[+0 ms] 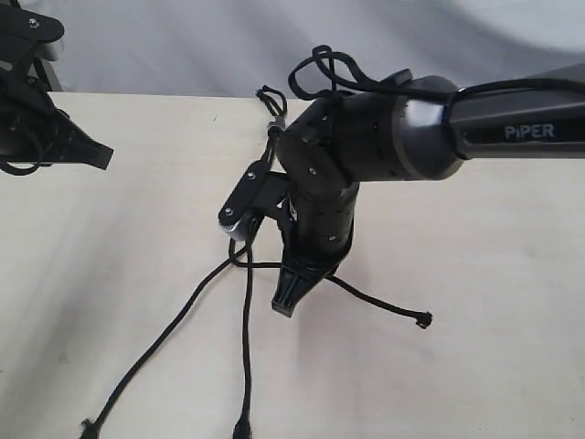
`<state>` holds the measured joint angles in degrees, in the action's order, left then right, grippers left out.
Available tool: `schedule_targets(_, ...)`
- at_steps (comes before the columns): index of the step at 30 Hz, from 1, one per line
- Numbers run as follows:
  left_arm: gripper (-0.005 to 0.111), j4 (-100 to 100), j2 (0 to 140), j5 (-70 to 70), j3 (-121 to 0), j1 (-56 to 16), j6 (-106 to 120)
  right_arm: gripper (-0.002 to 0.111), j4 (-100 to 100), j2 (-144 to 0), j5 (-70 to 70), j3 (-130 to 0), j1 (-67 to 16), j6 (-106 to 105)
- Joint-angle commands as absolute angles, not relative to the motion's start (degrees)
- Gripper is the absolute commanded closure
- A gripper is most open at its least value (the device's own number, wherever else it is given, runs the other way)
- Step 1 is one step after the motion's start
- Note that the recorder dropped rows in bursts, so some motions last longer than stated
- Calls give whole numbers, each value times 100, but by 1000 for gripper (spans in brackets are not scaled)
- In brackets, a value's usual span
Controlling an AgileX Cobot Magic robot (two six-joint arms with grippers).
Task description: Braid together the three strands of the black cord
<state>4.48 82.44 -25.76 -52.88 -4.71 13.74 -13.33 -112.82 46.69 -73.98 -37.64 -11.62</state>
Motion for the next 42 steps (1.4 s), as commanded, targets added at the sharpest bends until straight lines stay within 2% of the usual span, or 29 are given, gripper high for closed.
schedule_targets(1, 107, 504, 8197, -2548, -5250, -456, 1364, 109, -1413, -11523, 4678, -7389, -3602, -1123)
schedule_targets(10, 107, 504, 8197, -2548, -5250, -456, 1364, 108, -1958, -11812, 4254, -7389, -3602, -537)
schedule_targets(12, 107, 538, 8197, -2548, -5252, -456, 1364, 103, -2032, -11847, 4302, -7389, -3602, -376)
schedule_targets(15, 107, 683, 8197, -2548, -5252, -456, 1364, 83, -2218, -11885, 4465, -7389, -3602, -216)
schedule_targets(20, 107, 764, 8197, -2548, -5252, -456, 1364, 30, -2289, -11818, 4517, -7389, -3602, -131)
schedule_targets(23, 107, 843, 8197, -2548, -5252, -456, 1364, 14, -2390, -11437, 4517, -7389, -3602, -131)
schedule_targets(29, 107, 1422, 8197, -2600, -5252, -526, 1364, 13, -3532, -9668, 4522, -7389, -3590, 1031)
schedule_targets(33, 105, 1585, 8197, -2954, -5252, -1319, 1367, 13, -3712, -8378, 4371, -7269, -3039, 1876)
schedule_targets(34, 100, 1756, 8197, -3062, -5262, -1677, 1367, 13, -3712, -8038, 4346, -6968, -2750, 2111)
schedule_targets(36, 80, 1973, 8197, -3091, -5262, -2289, 1367, 13, -3712, -7663, 4018, -6315, -2231, 2188)
schedule_targets(38, 59, 1997, 8208, -3154, -5262, -2925, 1348, 13, -3712, -7412, 3128, -5653, -1713, 2411)
schedule_targets(39, 55, 1997, 8277, -3201, -5262, -3216, 1294, 13, -3712, -7363, 2561, -5347, -1433, 2512)
schedule_targets(42, 55, 1997, 8727, -3142, -5262, -3754, 1045, 13, -3712, -7366, 1469, -4852, -945, 2524)
